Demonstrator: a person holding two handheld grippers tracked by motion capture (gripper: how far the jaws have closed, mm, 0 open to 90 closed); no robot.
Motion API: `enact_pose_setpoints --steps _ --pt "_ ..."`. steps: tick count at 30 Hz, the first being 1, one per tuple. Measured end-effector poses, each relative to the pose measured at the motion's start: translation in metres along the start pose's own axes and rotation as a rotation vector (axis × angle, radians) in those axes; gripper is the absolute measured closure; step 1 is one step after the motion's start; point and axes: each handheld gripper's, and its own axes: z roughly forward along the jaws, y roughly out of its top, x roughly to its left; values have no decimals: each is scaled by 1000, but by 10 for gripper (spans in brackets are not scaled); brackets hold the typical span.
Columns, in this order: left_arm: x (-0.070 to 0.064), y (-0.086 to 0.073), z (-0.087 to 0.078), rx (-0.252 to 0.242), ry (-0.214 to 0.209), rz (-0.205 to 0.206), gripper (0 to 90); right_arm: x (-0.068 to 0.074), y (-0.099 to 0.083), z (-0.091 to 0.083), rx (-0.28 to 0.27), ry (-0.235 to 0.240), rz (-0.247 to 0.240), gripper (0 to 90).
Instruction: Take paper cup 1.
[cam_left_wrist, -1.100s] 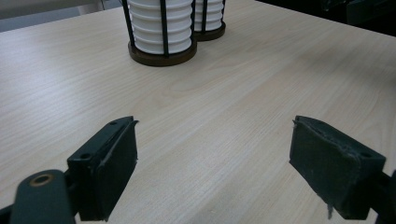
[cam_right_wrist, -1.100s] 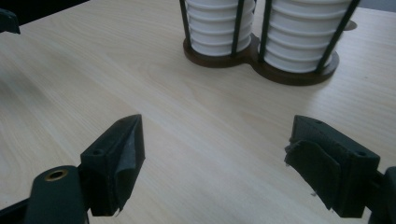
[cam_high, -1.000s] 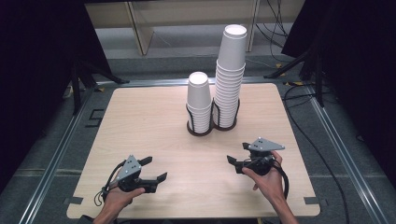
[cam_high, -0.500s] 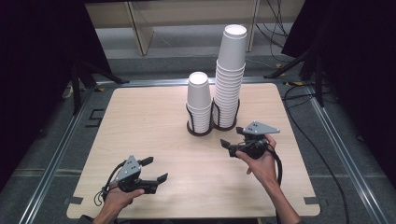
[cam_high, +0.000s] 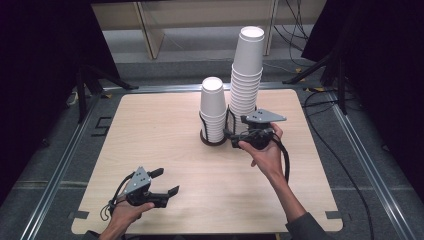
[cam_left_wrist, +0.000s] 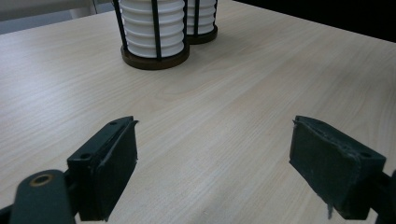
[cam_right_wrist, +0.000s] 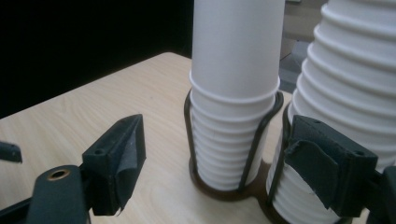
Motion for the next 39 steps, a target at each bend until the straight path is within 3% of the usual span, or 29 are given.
enact_pose_setpoints --steps 1,5,7,9,10,14,16,21,28,36,39 --pt "0 0 1 -7 -3 -5 148 0 3 2 -6 -17 -11 200" --pt "-1 0 1 -7 -4 0 148 0 11 11 -9 -11 -19 200" --pt "0 0 1 -9 -5 2 148 0 15 16 -13 -1 0 199" --pt "-1 0 1 -10 -3 -2 148 -2 19 20 -17 -20 0 199" --pt "-1 0 0 -9 -4 -8 148 -2 22 23 -22 -3 17 200" --pt "0 0 0 -4 -3 -2 148 -3 31 31 -40 -18 22 199" --pt "0 0 -1 5 1 1 148 -5 38 37 -31 -34 -4 197" --pt "0 1 -2 12 8 4 148 -2 45 46 -29 -39 16 196" --pt "-1 1 -2 4 7 -7 148 2 56 62 -8 -90 11 190" --pt "-1 1 -3 1 0 -6 148 7 63 77 -7 -177 80 179" --pt "-1 1 -2 -3 -3 -7 148 8 64 79 -9 -184 96 158"
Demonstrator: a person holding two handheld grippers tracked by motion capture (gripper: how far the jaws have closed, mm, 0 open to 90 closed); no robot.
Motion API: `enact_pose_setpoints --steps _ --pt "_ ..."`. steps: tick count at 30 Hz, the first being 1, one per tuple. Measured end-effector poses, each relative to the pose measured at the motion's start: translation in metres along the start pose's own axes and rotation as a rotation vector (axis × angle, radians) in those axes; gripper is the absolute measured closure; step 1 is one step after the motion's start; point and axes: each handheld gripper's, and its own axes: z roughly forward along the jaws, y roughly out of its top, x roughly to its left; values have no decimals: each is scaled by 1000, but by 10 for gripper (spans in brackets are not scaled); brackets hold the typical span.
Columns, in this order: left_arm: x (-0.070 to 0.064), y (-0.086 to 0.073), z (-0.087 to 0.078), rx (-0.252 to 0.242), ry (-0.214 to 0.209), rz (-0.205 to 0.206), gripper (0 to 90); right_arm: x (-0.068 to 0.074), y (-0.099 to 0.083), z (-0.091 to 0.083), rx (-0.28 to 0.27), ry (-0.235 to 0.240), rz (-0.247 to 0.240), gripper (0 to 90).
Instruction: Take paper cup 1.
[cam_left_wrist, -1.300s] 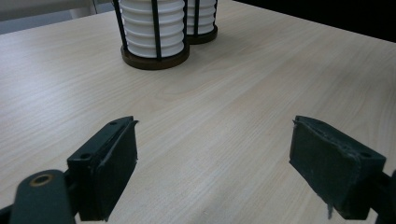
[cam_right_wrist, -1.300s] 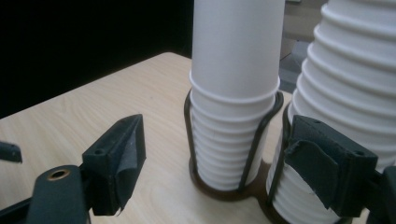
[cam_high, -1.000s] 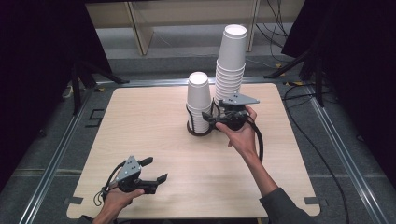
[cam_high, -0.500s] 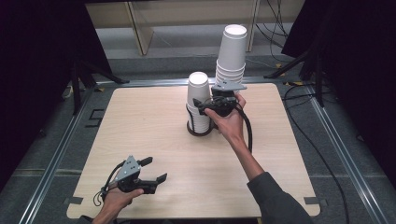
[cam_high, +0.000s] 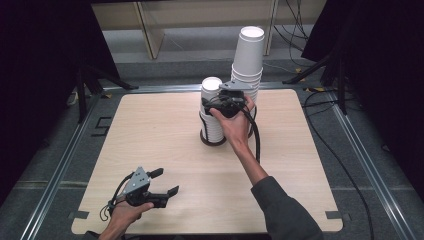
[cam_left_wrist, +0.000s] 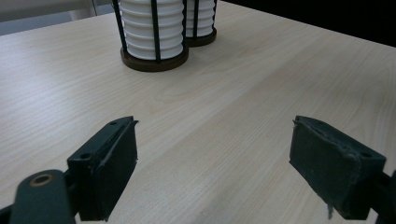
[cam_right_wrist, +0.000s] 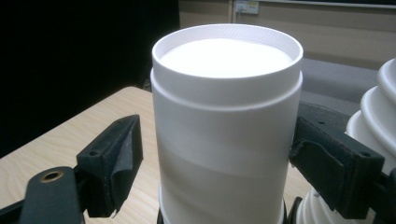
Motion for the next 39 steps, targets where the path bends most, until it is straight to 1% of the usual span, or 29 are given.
enact_pose_setpoints --steps 1,2,3,4,5,6,7,8,9,10,11,13,14,15,16,21,23,25,27,29,30,31,32,33,35,36,37,38,39 --pt "0 0 1 -7 -4 -2 148 0 1 2 -4 -6 -10 152" --pt "0 0 0 -7 -3 -1 148 1 1 5 -6 -20 -33 155" --pt "0 0 1 -12 -4 -1 148 1 2 7 -10 -27 -23 158" --pt "0 0 1 -12 -4 -1 148 3 2 7 2 -37 0 158" --pt "0 0 0 0 2 1 148 3 2 7 2 -37 0 158" --pt "0 0 0 -2 1 1 148 4 3 10 -3 -52 -2 167" --pt "0 0 0 -6 -5 1 148 4 3 11 -6 -54 2 164" --pt "0 0 0 -6 -5 1 148 5 3 12 4 -69 -20 160" --pt "0 0 0 -10 -6 2 148 6 3 14 8 -71 -10 161" --pt "0 0 0 -10 -6 2 148 6 3 14 8 -71 -10 161" --pt "0 0 0 -10 -7 7 148 6 3 16 9 -83 -13 166" --pt "0 0 0 -11 -7 6 148 5 3 17 -1 -87 -12 167" --pt "0 0 0 -11 -7 5 148 6 3 18 -2 -82 -1 174" --pt "0 0 0 -10 -7 5 148 6 3 19 7 -95 12 183" --pt "0 0 0 -9 -6 1 148 6 3 20 10 -99 12 183" --pt "0 0 0 -12 -7 7 148 6 2 20 6 -100 36 189" --pt "1 0 0 -9 -6 6 148 6 3 19 2 -90 63 193" --pt "0 0 0 -8 -6 -1 148 5 5 18 -8 -87 56 195" --pt "0 0 0 -8 -6 -1 148 6 8 14 -26 -84 67 195" --pt "0 0 0 2 -2 0 148 8 18 8 -44 -78 70 195" --pt "0 0 0 0 -5 -1 148 8 18 8 -44 -78 70 195" --pt "0 0 0 3 -2 -1 148 9 25 2 -66 -80 60 196" --pt "0 0 0 3 -2 -1 148 9 25 2 -66 -80 60 196" --pt "0 0 0 5 -2 -1 148 9 33 -3 -78 -83 47 196" --pt "0 0 -1 16 3 2 148 10 37 -5 -87 -74 56 196" --pt "0 0 -1 16 1 4 148 10 41 -7 -95 -78 35 196" --pt "0 0 0 2 -4 2 148 10 50 -13 -112 -78 48 195" --pt "0 0 0 2 -4 2 148 10 50 -13 -112 -78 48 195" --pt "0 0 -1 15 0 6 148 10 56 -18 -130 -69 41 196"
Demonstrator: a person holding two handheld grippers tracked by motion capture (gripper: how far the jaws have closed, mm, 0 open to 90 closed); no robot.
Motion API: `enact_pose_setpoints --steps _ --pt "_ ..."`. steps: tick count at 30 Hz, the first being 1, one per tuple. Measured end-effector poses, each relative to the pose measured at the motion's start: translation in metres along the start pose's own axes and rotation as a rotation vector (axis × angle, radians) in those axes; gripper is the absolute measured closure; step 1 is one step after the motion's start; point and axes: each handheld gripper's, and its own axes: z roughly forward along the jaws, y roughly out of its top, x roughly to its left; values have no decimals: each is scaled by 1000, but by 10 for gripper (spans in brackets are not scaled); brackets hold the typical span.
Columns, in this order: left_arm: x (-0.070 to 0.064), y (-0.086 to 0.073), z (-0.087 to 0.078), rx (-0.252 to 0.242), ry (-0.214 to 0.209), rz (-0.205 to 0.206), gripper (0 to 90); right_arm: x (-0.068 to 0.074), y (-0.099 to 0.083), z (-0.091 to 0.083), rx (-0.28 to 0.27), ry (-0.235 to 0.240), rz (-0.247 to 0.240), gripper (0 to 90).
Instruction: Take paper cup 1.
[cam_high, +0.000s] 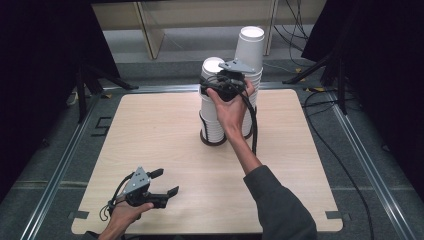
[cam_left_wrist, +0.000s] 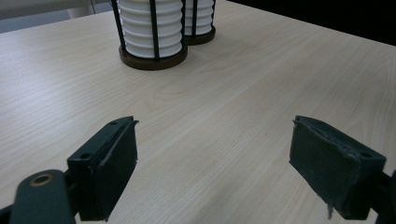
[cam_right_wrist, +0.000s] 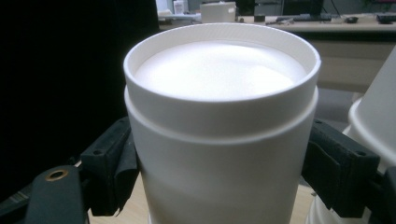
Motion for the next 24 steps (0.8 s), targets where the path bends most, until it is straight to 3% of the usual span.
enact_pose_setpoints --steps 5,9,11,18,24 --pt "0 -1 1 -12 -2 -2 148 4 15 -14 -49 33 -21 195" --pt "0 -1 1 -5 1 0 148 7 20 -26 -52 58 -12 195" --pt "0 -1 1 -4 1 -1 148 9 22 -33 -59 80 -46 196" --pt "0 -1 1 -3 1 -3 148 17 14 -60 -40 151 -99 195" --pt "1 -2 2 -14 0 -4 148 22 -12 -76 -1 226 -145 196"
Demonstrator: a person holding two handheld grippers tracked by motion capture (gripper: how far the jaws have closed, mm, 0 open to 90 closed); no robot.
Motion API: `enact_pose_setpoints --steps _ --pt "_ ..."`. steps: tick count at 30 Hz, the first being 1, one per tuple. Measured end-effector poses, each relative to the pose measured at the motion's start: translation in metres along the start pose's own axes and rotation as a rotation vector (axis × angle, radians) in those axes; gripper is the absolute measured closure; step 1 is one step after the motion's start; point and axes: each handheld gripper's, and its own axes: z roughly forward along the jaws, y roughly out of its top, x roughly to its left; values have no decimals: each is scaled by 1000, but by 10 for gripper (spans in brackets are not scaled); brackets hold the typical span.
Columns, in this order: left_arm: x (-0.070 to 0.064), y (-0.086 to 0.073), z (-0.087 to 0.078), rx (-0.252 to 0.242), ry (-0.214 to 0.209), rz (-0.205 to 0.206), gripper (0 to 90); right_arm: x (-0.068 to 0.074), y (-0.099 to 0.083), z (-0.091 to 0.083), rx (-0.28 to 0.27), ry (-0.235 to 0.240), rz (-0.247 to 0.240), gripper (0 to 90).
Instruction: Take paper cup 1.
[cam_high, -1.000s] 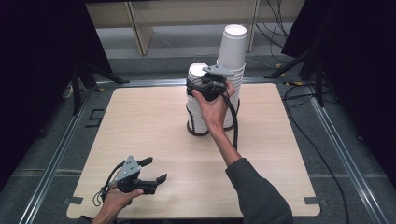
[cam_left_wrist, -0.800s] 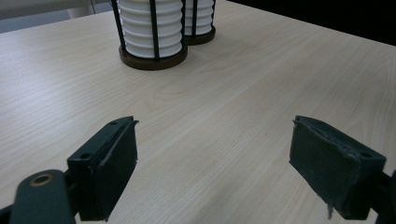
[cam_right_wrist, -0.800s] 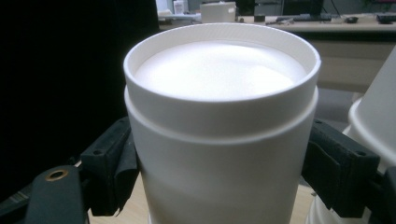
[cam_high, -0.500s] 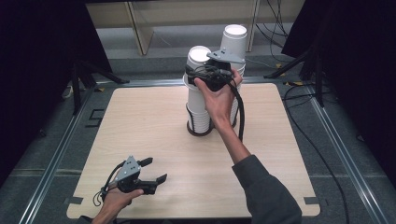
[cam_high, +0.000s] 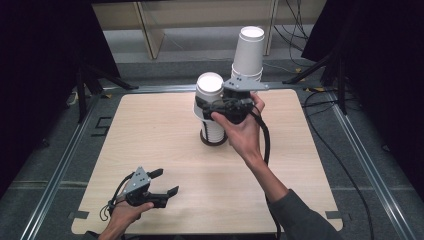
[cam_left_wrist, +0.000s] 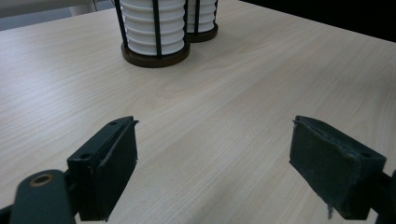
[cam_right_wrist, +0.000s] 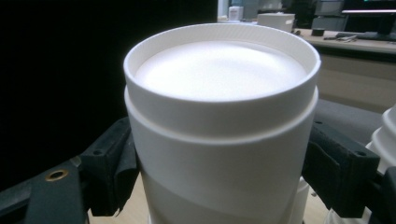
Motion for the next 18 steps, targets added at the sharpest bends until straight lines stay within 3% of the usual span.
enact_pose_setpoints --steps 1,3,5,6,13,14,15,18 --pt "0 0 0 -1 2 1 148 0 0 0 0 0 0 196" --pt "0 0 0 1 6 -7 148 5 -20 -2 17 43 27 195" --pt "0 0 -1 12 11 -2 148 5 -24 -3 29 36 10 195" --pt "0 0 0 6 12 -11 148 5 -37 -2 36 53 17 195" --pt "2 0 -1 9 14 -1 148 2 -71 1 61 100 54 195" --pt "2 0 -2 22 22 0 148 1 -75 0 77 91 63 195" --pt "2 0 -1 21 21 0 148 -1 -83 2 93 113 67 195" --pt "2 0 -1 7 9 -2 148 -1 -89 3 99 136 82 195"
